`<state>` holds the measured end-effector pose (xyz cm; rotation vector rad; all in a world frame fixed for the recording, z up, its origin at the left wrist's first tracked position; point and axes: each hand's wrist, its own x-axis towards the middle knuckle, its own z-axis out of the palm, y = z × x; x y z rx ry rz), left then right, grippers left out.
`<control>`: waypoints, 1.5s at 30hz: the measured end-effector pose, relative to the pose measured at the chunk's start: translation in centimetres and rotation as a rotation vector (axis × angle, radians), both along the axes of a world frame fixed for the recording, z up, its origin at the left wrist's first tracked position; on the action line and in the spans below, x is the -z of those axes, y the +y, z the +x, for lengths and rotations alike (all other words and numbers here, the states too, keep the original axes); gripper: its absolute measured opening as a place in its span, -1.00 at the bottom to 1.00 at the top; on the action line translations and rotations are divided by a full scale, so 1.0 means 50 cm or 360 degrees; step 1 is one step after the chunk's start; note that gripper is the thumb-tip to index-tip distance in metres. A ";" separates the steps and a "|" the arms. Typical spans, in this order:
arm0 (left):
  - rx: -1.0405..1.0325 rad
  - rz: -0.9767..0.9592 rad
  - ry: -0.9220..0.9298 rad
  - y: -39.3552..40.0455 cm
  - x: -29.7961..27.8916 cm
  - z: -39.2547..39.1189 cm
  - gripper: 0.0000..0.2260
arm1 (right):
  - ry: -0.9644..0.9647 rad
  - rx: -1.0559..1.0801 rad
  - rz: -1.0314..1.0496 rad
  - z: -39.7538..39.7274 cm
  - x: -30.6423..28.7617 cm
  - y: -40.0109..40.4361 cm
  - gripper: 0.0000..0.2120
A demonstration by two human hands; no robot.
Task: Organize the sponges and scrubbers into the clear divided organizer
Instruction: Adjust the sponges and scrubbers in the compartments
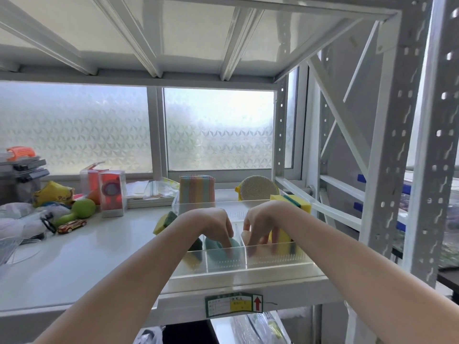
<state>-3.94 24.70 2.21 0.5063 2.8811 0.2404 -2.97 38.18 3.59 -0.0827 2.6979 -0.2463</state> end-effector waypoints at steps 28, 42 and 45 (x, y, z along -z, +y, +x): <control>-0.0077 0.0312 0.0250 -0.154 -0.109 0.051 -0.44 | 0.0581 -0.0327 -0.0071 0.038 -0.072 -0.083 -0.47; -0.0118 0.0363 0.0063 -0.224 -0.057 0.056 -0.44 | 0.0287 -0.0409 -0.0111 0.010 0.006 -0.127 -0.39; -0.0128 0.0343 0.0108 -0.219 -0.053 0.052 -0.49 | 0.0315 -0.0427 -0.0105 0.009 0.010 -0.125 -0.40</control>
